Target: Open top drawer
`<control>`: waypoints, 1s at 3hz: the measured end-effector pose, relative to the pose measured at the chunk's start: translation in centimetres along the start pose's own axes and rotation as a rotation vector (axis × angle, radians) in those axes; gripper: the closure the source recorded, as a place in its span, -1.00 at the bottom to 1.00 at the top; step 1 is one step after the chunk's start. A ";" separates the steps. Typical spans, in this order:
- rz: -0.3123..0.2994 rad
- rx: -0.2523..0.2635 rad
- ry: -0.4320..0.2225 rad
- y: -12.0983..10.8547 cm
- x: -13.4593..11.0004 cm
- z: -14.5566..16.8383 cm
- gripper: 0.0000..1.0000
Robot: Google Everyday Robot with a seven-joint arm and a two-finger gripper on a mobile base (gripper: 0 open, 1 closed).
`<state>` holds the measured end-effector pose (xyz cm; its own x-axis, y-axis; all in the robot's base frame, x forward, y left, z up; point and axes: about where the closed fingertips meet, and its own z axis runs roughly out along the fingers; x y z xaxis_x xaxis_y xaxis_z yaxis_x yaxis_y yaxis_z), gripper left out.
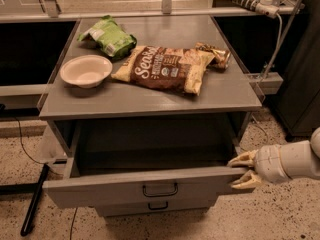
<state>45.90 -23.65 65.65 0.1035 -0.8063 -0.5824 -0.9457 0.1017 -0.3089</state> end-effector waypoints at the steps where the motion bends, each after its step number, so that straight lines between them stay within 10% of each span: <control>1: 0.000 0.000 0.000 0.0 0.0 0.0 0.17; 2: 0.010 -0.012 -0.017 0.1 0.2 -0.1 -0.30; 3: 0.009 -0.014 -0.026 0.8 0.4 -0.2 -0.26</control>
Offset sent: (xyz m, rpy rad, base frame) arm -0.0018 -0.0137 -0.0121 0.0805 0.0595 0.0155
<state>45.08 -23.99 65.34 0.1026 -0.7901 -0.6044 -0.9507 0.1008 -0.2932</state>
